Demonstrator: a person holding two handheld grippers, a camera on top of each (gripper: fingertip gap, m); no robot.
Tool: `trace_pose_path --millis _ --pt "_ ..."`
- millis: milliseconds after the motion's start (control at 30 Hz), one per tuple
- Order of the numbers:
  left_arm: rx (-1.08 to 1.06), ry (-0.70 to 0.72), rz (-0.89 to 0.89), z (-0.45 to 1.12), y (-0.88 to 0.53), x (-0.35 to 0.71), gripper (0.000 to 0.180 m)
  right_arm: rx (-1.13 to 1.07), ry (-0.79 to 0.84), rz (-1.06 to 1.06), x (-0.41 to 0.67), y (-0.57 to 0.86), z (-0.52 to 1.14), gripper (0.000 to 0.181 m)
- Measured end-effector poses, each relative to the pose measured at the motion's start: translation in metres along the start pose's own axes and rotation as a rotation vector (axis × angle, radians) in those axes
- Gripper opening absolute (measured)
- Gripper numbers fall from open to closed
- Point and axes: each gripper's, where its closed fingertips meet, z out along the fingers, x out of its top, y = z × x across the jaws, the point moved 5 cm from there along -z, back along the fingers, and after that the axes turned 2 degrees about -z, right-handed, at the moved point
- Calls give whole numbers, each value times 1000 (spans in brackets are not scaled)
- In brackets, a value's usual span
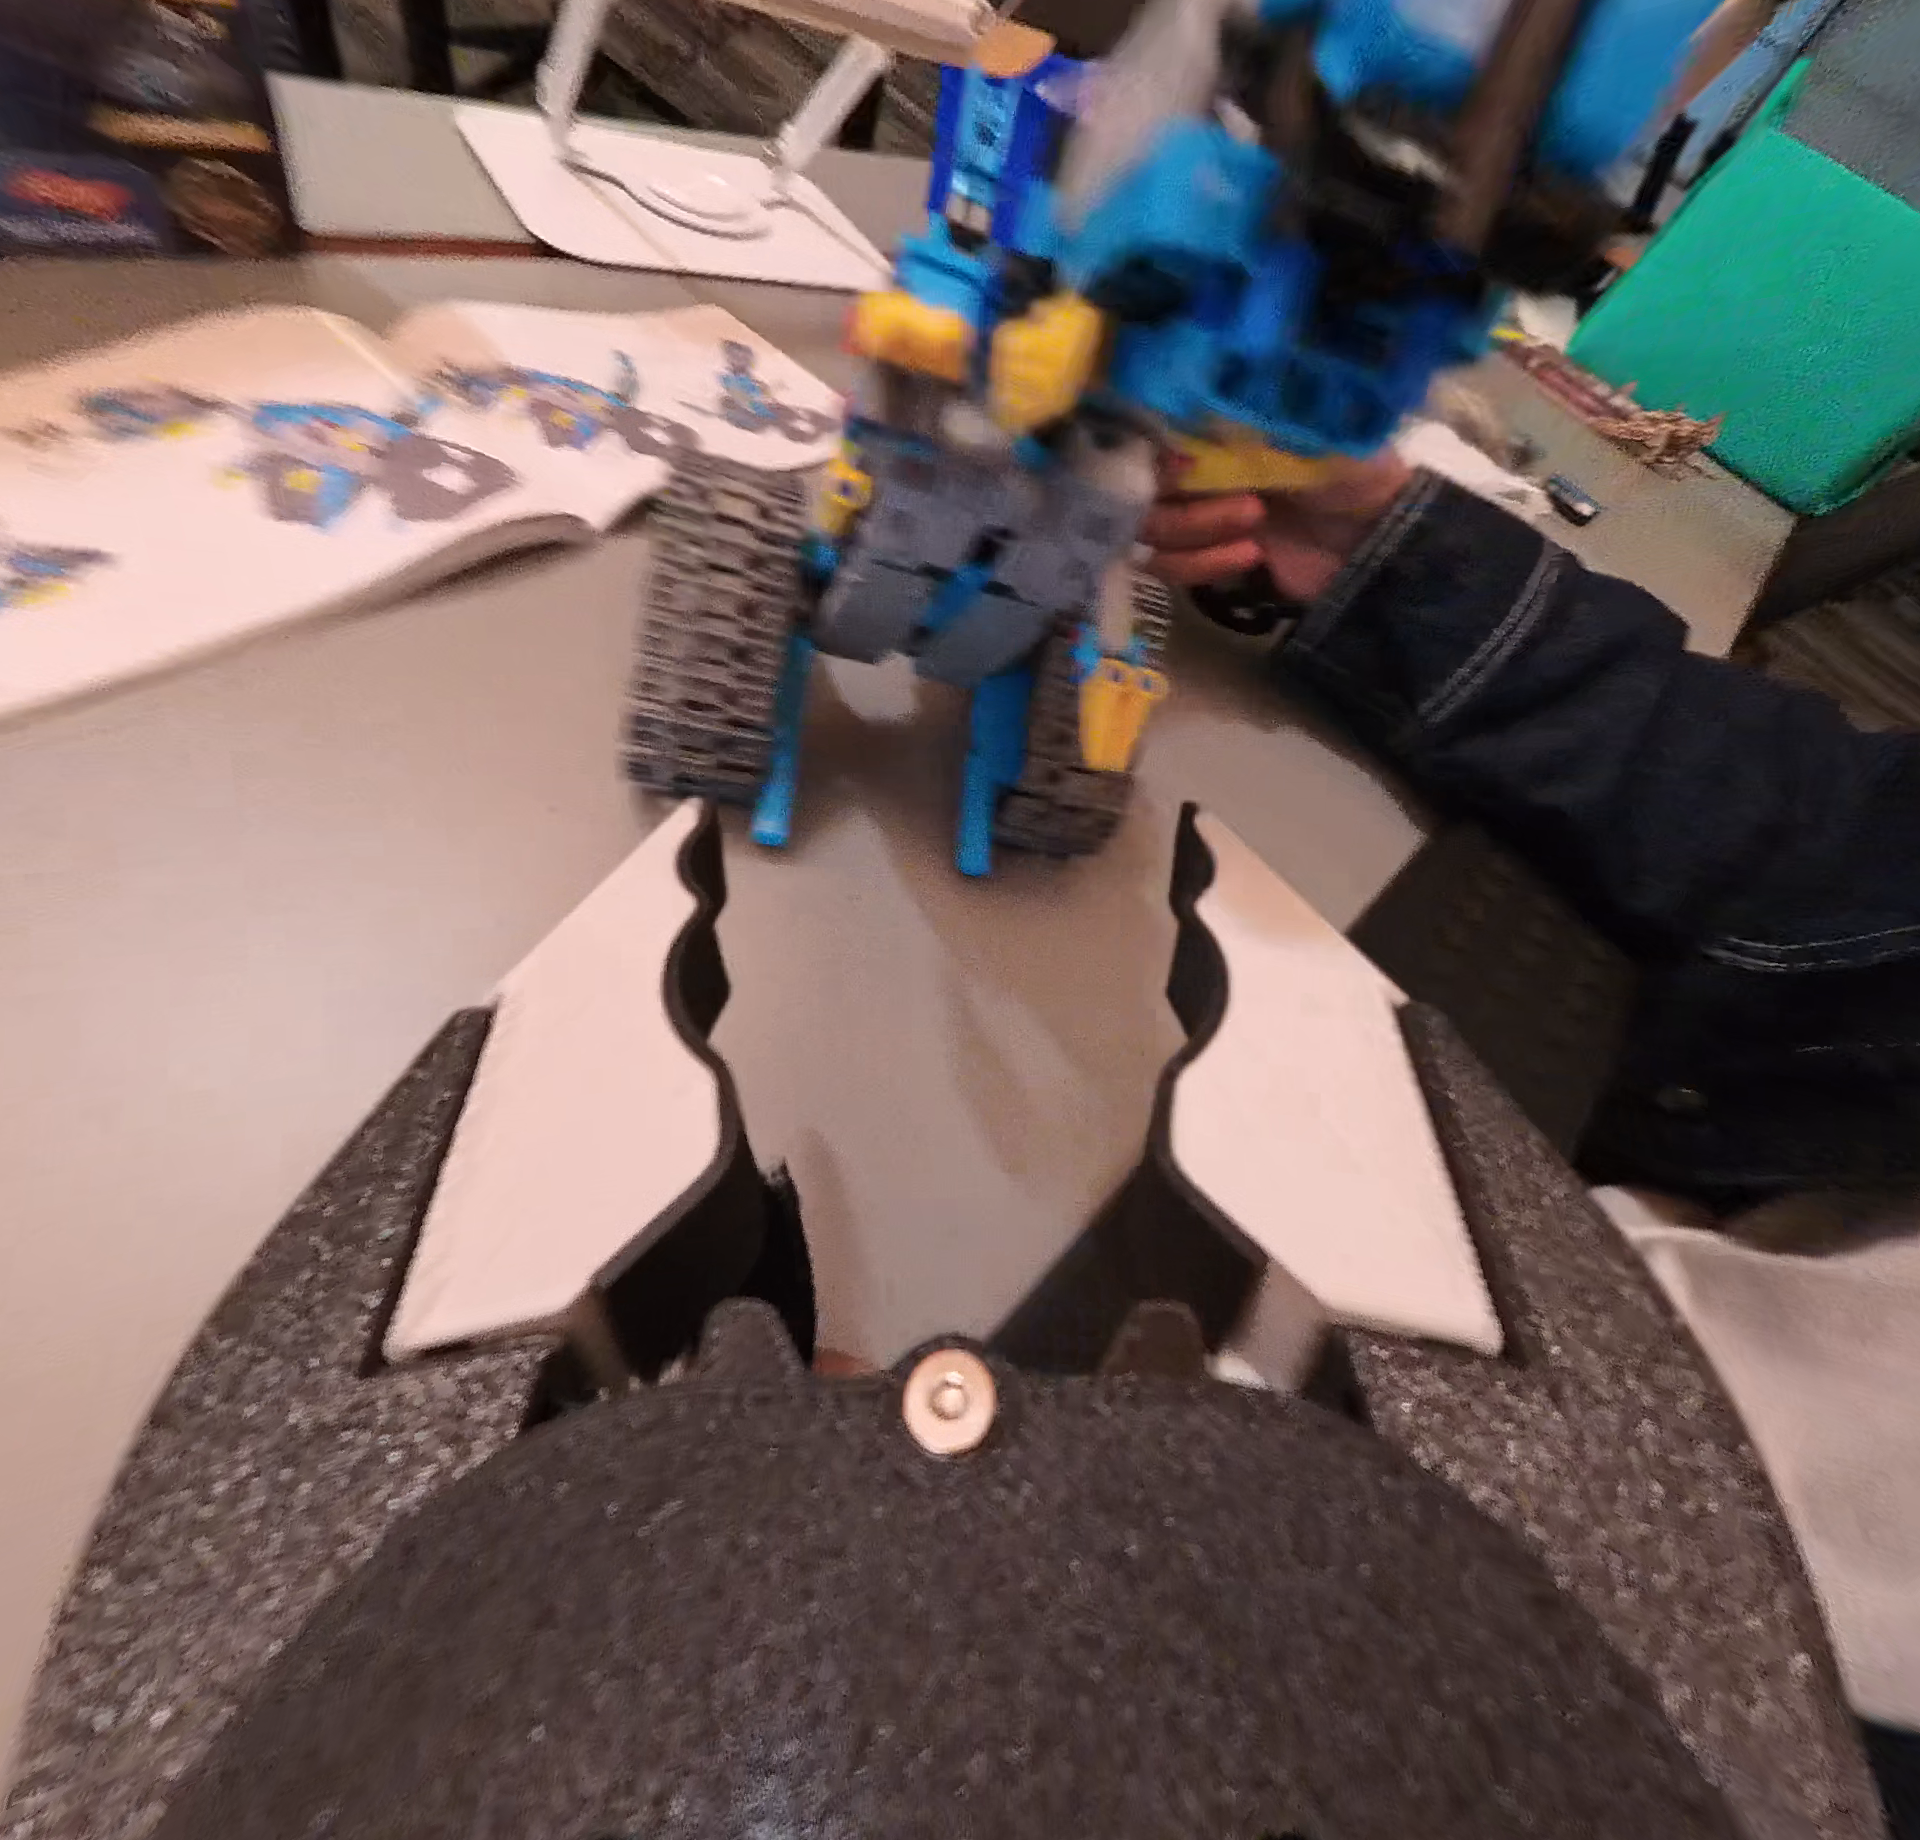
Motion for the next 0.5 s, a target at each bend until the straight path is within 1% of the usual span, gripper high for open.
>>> trace_pose_path --millis 67,100,167,300,367,400,467,500 --pt "13 12 -12 14 18 -5 101 20 19 36 3 -1 9 58" --pt "49 36 -13 21 22 -4 106 14 26 62 3 1 11 58" --pt "100 79 -15 31 28 4 108 23 39 87 2 -1 15 54" --pt "169 190 -20 40 31 26 108 2 58 95 1 -2 13 50" --pt "210 220 24 46 30 36 108 -3 56 100 1 -2 13 48" --pt "239 228 49 49 29 39 106 -6 53 95 1 -1 12 46" --pt "314 252 74 56 24 45 97 -15 48 91 1 -1 11 44" --pt "339 249 79 60 22 45 95 -17 52 97 1 0 11 41"
